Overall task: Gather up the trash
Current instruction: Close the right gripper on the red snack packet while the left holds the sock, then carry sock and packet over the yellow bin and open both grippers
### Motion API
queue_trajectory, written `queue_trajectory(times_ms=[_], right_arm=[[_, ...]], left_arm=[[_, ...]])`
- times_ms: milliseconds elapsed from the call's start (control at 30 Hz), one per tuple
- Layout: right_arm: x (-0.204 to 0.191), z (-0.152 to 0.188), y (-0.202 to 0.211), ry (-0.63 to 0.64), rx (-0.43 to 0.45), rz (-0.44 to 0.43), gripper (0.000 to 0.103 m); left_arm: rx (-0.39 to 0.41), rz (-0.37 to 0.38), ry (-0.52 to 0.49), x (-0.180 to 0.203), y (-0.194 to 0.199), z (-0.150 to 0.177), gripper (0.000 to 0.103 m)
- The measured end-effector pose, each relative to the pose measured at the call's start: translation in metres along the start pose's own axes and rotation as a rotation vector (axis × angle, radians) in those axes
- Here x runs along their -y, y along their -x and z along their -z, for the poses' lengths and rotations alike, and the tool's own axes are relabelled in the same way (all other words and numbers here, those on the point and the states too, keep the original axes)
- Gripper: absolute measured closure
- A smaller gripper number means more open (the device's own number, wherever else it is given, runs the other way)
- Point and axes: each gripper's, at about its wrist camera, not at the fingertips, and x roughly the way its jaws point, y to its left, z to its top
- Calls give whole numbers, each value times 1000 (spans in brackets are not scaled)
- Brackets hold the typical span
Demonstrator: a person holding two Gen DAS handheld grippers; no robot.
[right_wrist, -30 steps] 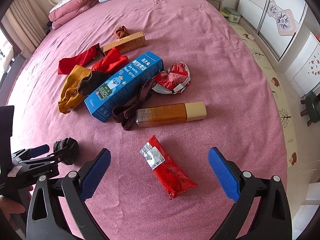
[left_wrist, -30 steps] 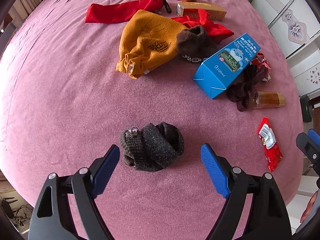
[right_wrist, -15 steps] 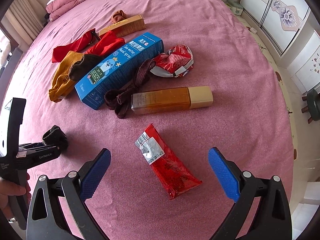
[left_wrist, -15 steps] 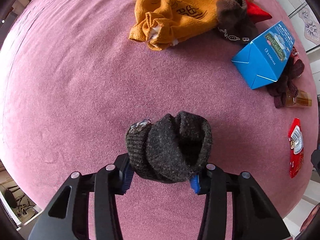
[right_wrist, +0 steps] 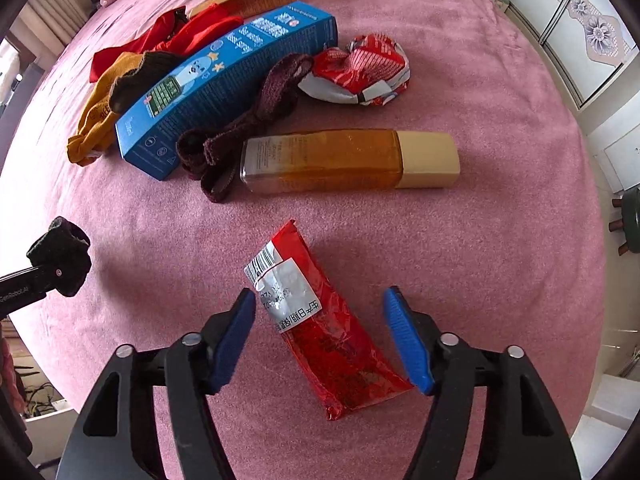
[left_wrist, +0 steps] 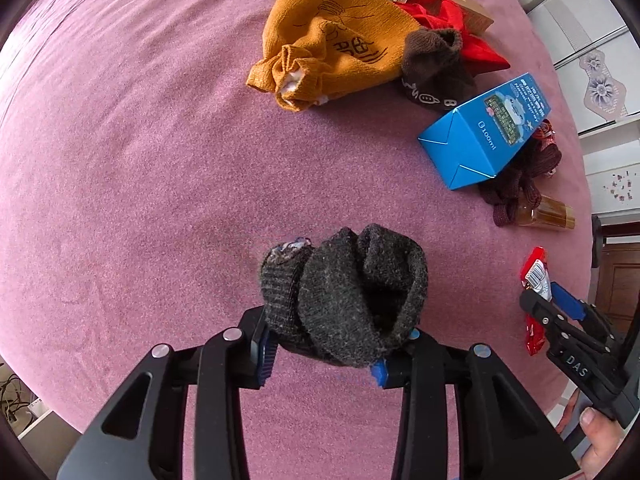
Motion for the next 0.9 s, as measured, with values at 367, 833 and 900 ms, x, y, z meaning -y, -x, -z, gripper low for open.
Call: queue_trajectory(times_ms=[367,833,900], right_arm=[[38,3,33,-103,42,-123,71],[172,27,104,-312,171,-116,71],[202,34,112,-360,186,-103,71]], left_arm=[[0,112,-118,93,22,15,66],[-36,213,-386,272,11,26,66],[-46,224,-426,306,5,28,66]])
